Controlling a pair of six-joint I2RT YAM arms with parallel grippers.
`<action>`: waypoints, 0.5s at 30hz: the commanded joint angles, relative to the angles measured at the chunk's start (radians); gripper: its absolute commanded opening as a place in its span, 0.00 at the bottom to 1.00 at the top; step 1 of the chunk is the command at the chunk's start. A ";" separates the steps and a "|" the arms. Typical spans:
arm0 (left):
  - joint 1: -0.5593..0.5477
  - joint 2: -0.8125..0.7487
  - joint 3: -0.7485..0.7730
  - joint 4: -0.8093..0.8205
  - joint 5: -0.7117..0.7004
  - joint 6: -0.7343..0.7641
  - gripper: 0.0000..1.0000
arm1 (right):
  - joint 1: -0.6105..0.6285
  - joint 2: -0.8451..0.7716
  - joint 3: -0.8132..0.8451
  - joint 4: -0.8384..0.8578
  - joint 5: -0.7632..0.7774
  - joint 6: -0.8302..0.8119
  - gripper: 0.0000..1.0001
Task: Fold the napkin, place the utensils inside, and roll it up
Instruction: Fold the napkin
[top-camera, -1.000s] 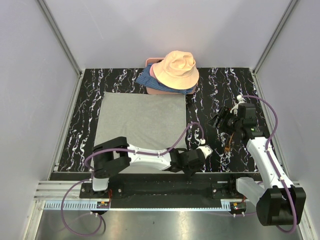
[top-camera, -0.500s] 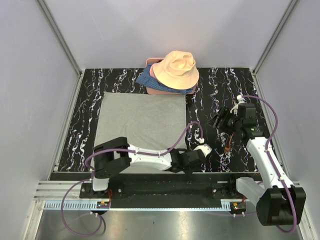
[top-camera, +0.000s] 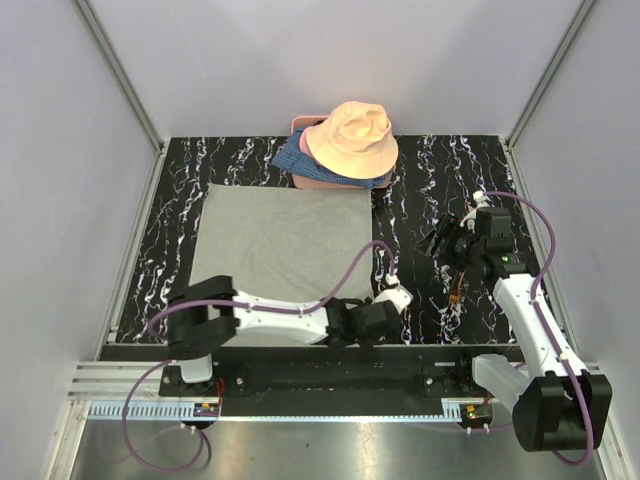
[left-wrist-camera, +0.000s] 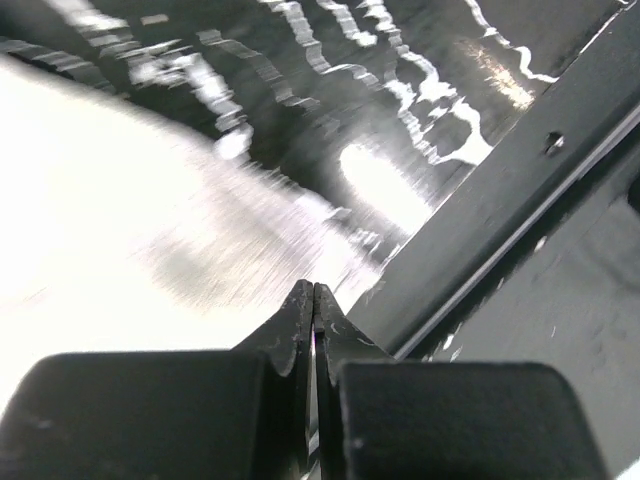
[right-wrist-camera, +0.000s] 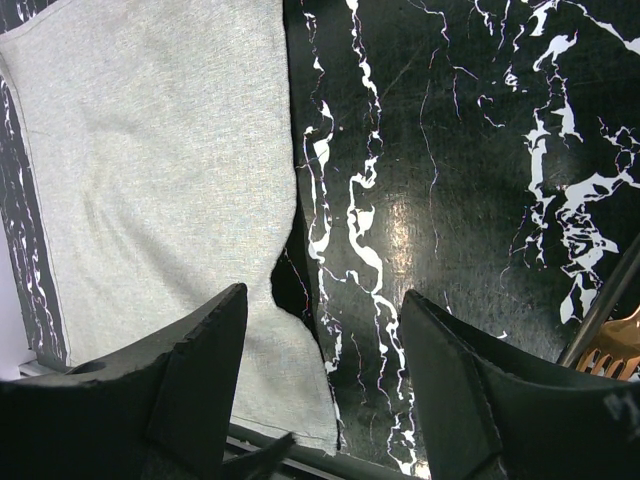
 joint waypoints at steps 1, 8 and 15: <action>0.030 -0.216 -0.041 0.027 -0.121 -0.012 0.00 | -0.003 -0.008 0.041 -0.006 -0.011 -0.014 0.71; 0.176 -0.334 -0.189 0.083 -0.032 0.008 0.00 | -0.003 -0.006 0.041 -0.009 -0.018 -0.017 0.71; 0.078 -0.204 -0.113 0.128 0.109 0.038 0.34 | -0.003 -0.008 0.035 -0.007 -0.017 -0.009 0.72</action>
